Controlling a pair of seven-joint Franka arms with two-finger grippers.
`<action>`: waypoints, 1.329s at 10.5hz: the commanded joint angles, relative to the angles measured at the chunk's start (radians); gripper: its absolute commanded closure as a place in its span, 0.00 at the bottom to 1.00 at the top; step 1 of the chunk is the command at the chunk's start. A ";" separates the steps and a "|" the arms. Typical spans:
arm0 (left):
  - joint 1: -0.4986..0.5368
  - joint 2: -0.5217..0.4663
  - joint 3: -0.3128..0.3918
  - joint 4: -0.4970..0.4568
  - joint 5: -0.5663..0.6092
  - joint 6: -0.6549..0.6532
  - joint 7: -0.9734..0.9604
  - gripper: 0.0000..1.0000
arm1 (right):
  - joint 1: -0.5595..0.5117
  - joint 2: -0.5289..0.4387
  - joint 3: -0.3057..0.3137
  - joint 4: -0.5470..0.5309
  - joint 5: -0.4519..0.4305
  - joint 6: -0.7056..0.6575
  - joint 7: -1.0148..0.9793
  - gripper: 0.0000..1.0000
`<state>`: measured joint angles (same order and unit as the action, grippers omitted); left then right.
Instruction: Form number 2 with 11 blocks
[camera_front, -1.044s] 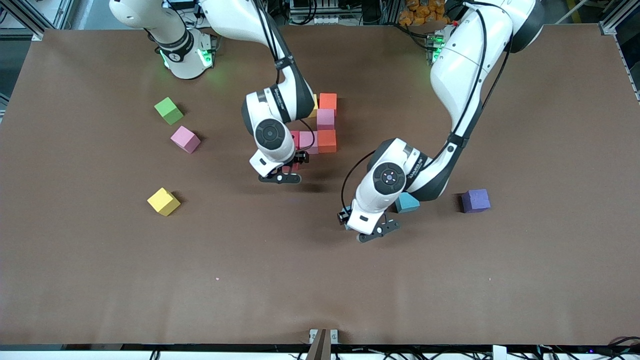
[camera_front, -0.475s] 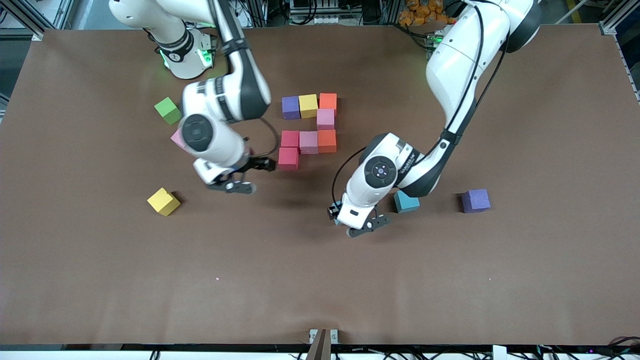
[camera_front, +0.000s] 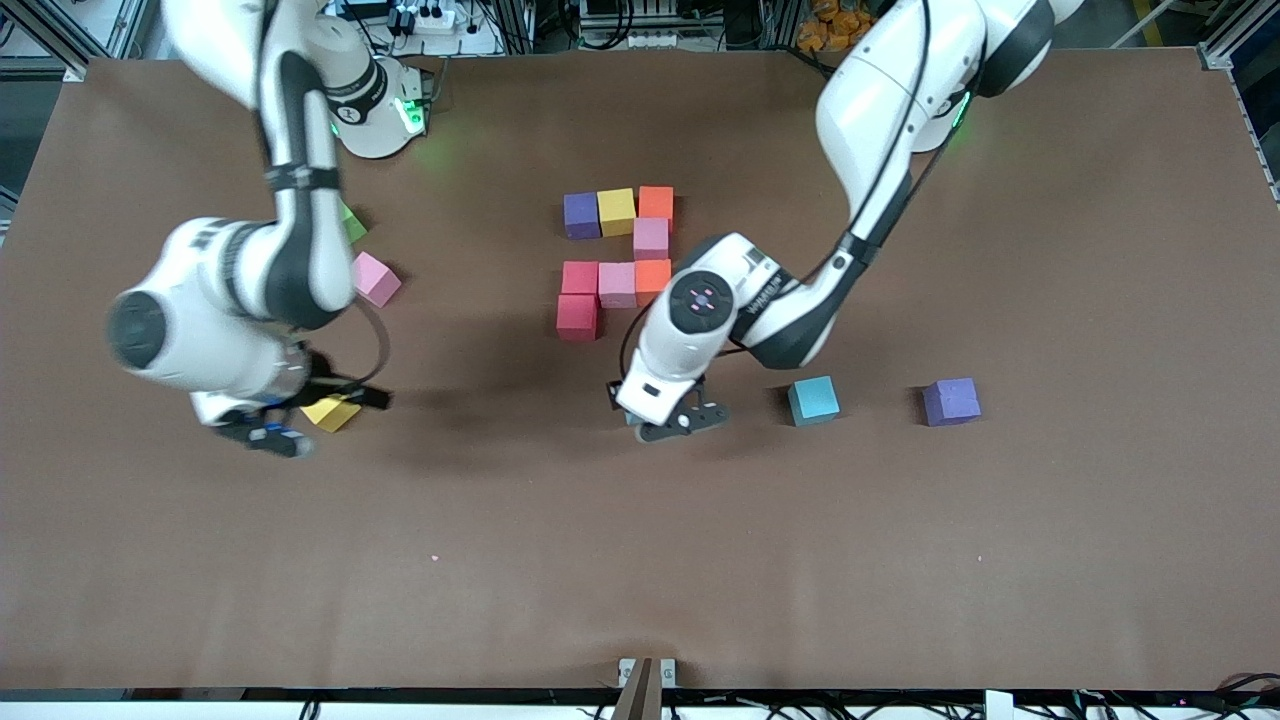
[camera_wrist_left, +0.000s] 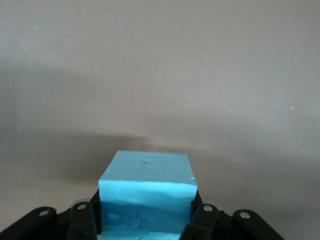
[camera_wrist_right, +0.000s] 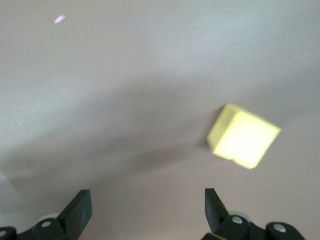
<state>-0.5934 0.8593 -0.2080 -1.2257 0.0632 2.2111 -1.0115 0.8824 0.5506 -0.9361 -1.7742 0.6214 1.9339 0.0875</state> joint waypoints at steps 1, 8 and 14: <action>-0.095 0.043 0.059 0.122 -0.049 -0.067 -0.010 1.00 | -0.035 0.026 0.011 0.019 -0.006 0.011 0.127 0.00; -0.232 0.178 0.125 0.268 -0.051 -0.063 -0.004 1.00 | -0.071 0.071 0.075 -0.200 0.014 0.322 0.218 0.00; -0.279 0.198 0.167 0.268 -0.094 -0.040 0.001 1.00 | -0.190 0.100 0.201 -0.202 0.014 0.335 0.206 0.00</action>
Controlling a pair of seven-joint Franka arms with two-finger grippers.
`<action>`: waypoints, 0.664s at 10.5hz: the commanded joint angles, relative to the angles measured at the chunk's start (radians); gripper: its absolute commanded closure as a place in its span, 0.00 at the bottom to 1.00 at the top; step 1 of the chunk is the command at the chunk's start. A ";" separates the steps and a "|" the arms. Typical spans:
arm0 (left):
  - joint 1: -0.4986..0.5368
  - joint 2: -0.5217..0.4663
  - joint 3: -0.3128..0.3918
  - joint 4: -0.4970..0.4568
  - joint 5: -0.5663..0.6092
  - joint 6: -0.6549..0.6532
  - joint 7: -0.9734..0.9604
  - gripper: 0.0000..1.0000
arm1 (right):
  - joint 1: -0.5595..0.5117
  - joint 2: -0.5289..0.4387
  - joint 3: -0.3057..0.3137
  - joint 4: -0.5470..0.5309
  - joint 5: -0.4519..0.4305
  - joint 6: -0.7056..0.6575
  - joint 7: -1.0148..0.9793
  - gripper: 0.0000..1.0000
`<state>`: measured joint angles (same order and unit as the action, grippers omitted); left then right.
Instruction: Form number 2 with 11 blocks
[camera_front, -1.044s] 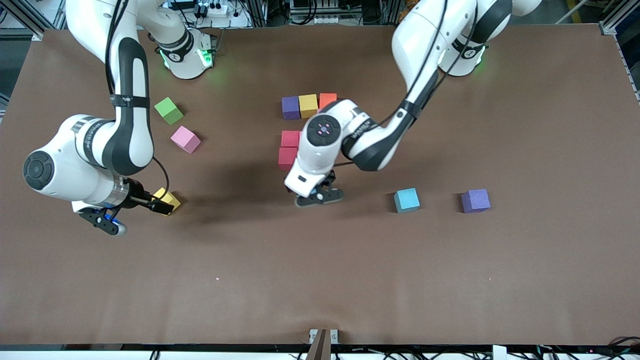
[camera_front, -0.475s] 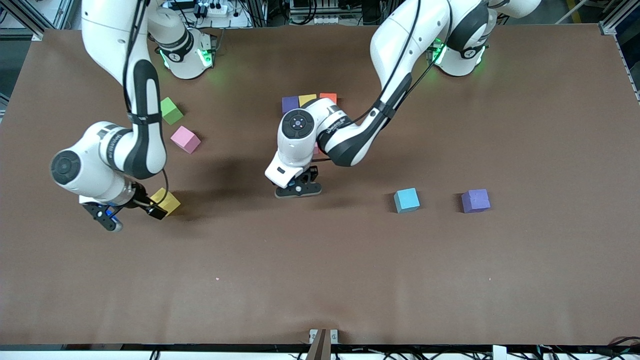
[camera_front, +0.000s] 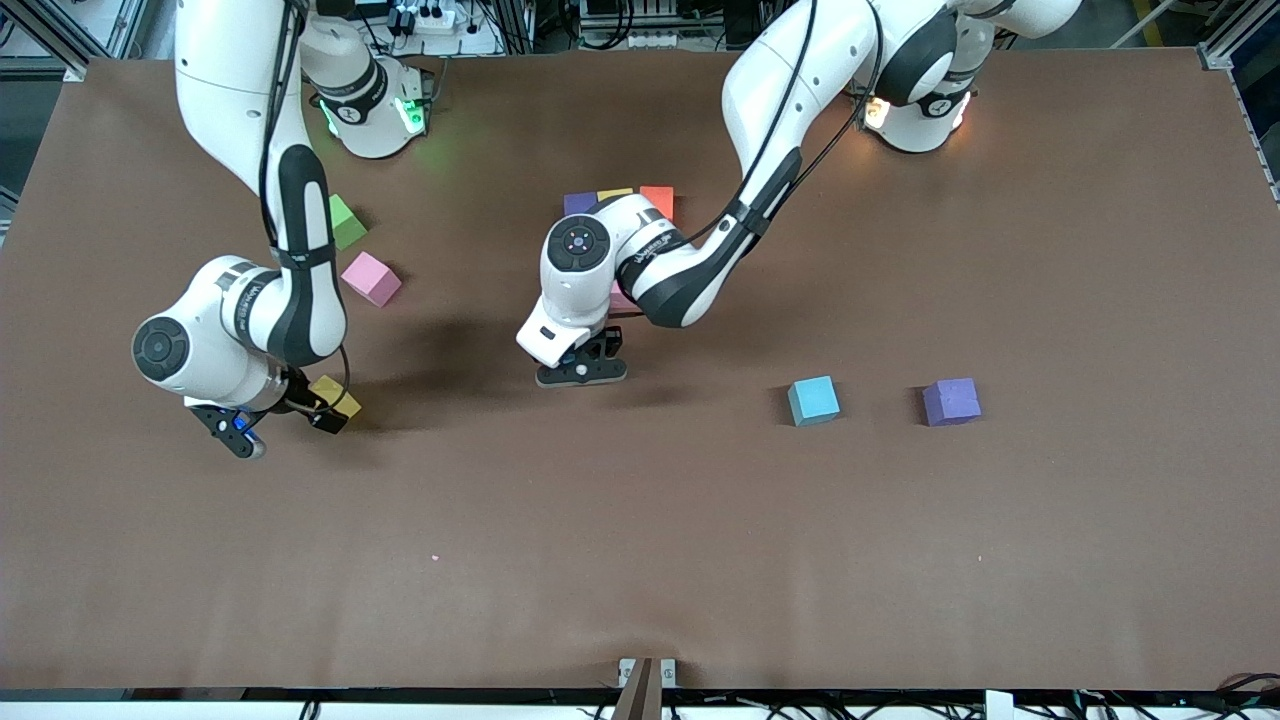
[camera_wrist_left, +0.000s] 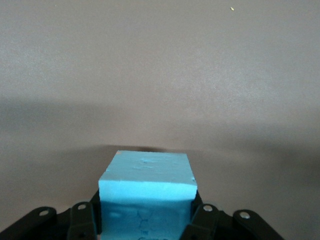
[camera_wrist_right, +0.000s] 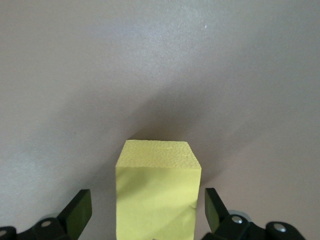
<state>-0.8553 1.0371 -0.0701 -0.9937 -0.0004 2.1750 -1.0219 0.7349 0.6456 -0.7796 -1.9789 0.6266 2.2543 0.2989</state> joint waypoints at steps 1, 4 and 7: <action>-0.022 0.020 0.030 0.032 -0.032 -0.012 0.009 1.00 | -0.055 0.008 0.066 0.003 0.009 0.019 -0.004 0.00; -0.033 0.020 0.038 0.027 -0.049 -0.014 0.006 1.00 | -0.055 0.006 0.071 0.000 0.009 0.018 -0.003 0.67; -0.039 0.018 0.042 0.020 -0.056 -0.050 0.006 1.00 | -0.042 -0.010 0.069 0.011 0.009 0.005 0.008 0.80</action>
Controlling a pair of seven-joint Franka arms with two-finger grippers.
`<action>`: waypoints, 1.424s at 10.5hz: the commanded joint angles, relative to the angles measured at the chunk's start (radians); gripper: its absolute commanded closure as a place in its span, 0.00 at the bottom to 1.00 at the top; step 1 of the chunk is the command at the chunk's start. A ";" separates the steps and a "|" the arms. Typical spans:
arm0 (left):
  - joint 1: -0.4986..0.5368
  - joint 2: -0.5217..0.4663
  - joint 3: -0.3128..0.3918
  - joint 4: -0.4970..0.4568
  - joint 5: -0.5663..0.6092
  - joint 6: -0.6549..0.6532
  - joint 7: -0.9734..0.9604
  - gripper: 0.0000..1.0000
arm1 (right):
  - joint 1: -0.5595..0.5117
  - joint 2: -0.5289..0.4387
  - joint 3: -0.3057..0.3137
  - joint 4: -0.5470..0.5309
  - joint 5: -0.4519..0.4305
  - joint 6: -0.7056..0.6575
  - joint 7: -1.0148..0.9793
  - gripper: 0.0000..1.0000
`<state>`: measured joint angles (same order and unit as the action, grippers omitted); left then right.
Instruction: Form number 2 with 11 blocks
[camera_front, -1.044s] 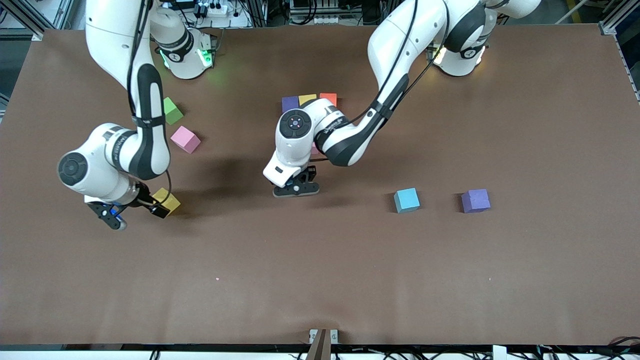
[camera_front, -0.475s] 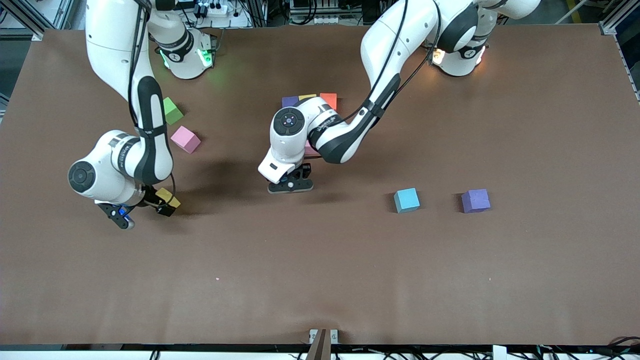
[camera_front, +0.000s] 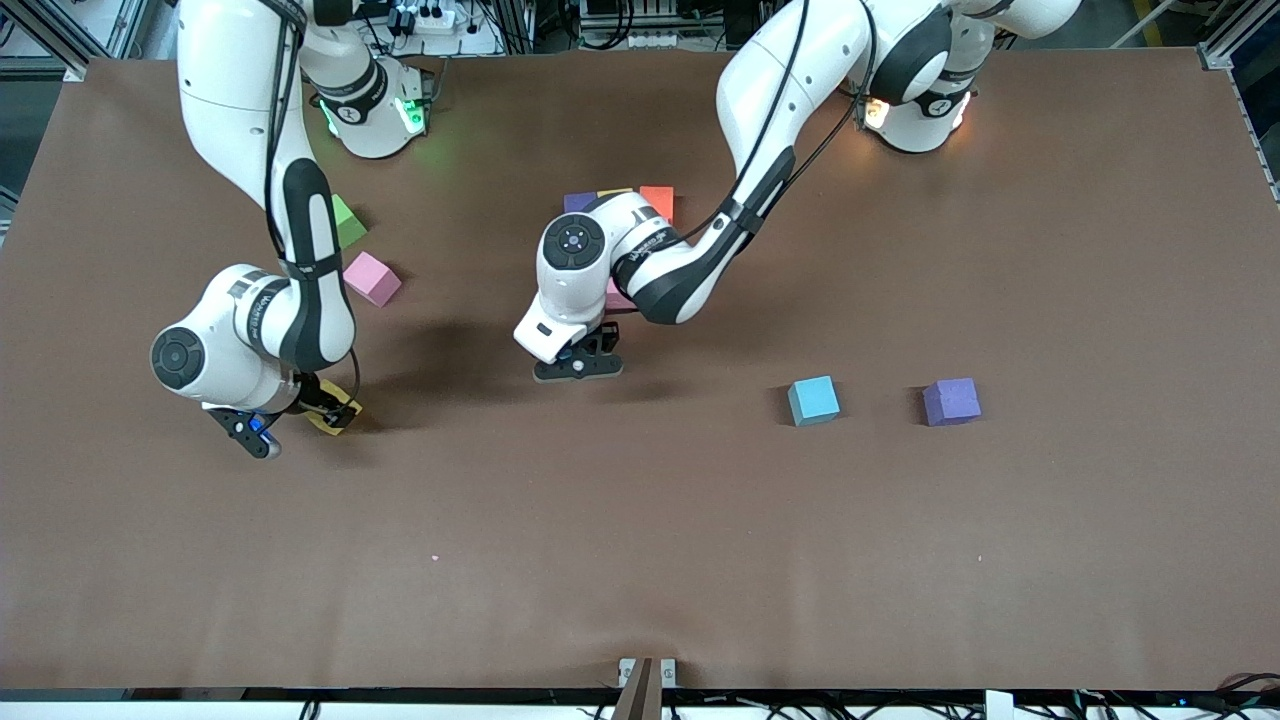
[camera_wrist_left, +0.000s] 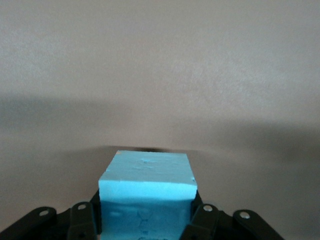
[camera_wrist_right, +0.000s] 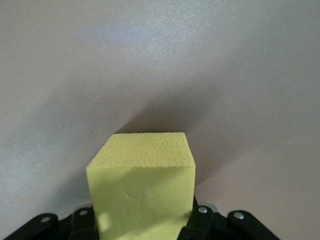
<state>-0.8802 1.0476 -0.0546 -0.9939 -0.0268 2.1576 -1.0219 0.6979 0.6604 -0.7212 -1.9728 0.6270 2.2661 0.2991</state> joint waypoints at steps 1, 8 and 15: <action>-0.016 0.009 0.042 0.018 -0.031 -0.044 0.006 1.00 | -0.001 -0.031 0.011 0.015 0.008 -0.020 0.014 0.80; -0.025 0.011 0.045 0.008 -0.033 -0.048 0.008 1.00 | 0.017 -0.035 0.013 0.181 0.008 -0.191 0.190 0.79; -0.039 0.026 0.047 0.011 -0.033 -0.022 0.008 1.00 | -0.029 -0.036 0.066 0.244 0.008 -0.191 0.232 0.79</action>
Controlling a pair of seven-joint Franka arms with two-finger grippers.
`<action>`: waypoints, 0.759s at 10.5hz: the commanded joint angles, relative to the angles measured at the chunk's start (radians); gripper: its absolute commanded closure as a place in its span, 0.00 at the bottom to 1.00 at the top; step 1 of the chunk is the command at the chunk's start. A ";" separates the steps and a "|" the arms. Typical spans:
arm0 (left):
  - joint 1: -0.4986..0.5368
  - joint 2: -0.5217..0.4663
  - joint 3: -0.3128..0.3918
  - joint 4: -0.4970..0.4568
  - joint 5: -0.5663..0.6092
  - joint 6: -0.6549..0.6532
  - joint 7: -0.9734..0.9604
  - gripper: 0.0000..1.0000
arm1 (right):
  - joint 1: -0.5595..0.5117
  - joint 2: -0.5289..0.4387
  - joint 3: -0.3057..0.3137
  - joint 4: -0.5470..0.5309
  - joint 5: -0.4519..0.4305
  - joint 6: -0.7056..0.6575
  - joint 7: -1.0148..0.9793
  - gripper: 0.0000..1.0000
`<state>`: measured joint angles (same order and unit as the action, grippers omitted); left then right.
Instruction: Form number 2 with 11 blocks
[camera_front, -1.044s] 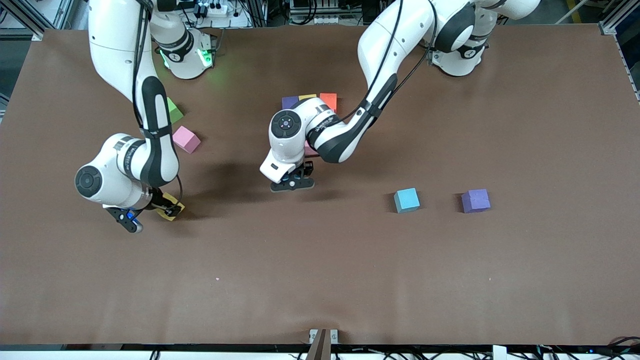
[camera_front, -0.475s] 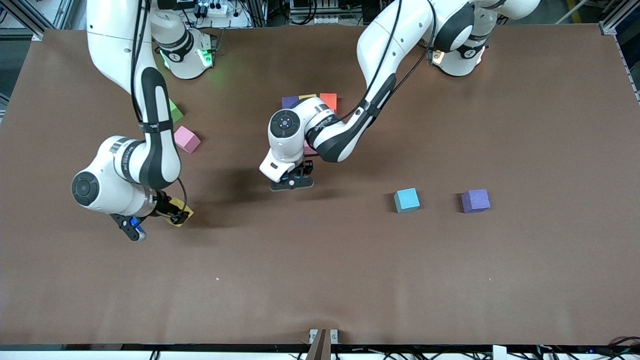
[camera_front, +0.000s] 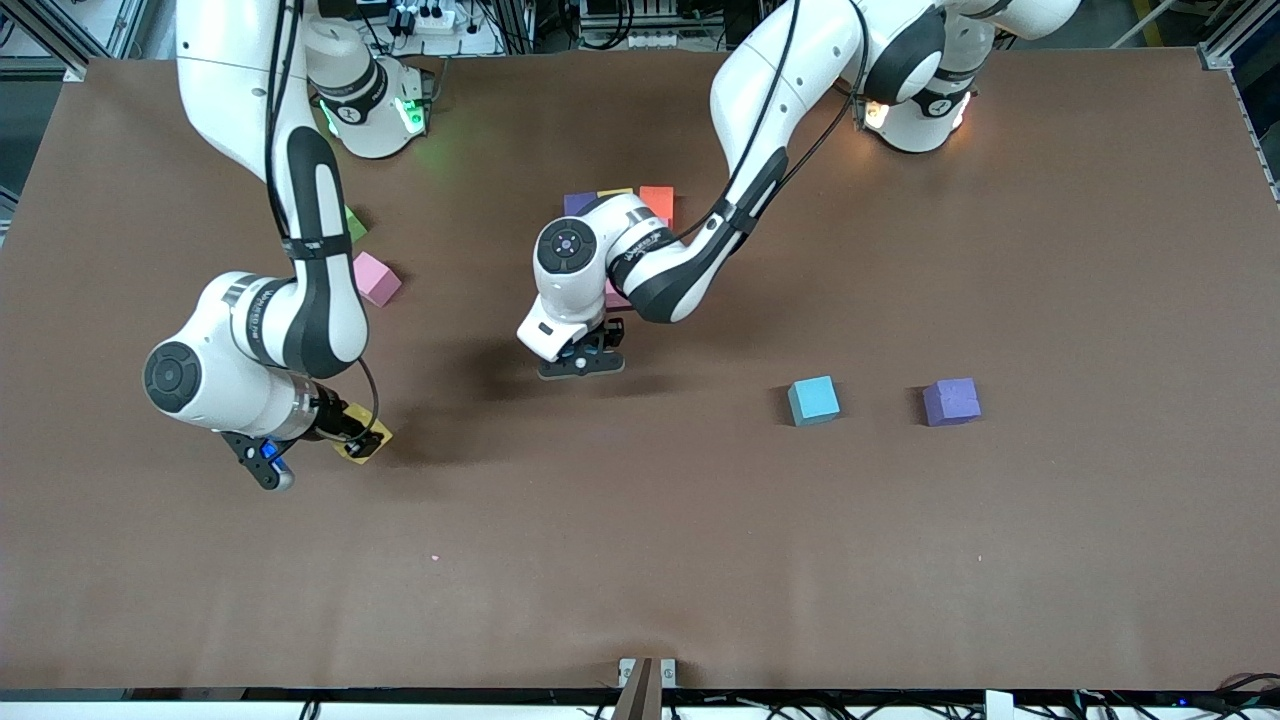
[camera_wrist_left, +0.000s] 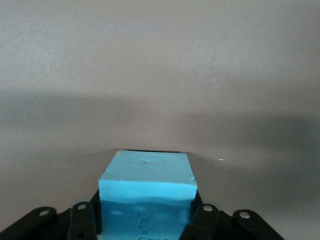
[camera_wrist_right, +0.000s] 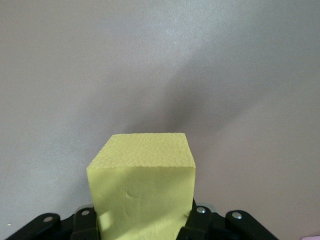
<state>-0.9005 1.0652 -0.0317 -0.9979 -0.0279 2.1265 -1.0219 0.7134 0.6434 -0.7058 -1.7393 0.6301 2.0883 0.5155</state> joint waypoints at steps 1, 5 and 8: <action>-0.020 0.013 0.024 0.015 -0.032 0.010 0.008 1.00 | -0.113 -0.051 0.133 0.011 -0.004 -0.020 0.026 0.79; -0.034 0.012 0.044 0.015 -0.030 0.010 0.005 0.00 | -0.394 -0.146 0.461 0.009 -0.178 -0.030 0.145 0.78; -0.041 -0.071 0.056 0.015 -0.027 -0.006 -0.001 0.00 | -0.566 -0.183 0.656 0.009 -0.308 -0.045 0.250 0.78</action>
<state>-0.9237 1.0624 -0.0045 -0.9777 -0.0280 2.1397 -1.0223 0.2305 0.4954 -0.1401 -1.7180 0.3661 2.0625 0.7183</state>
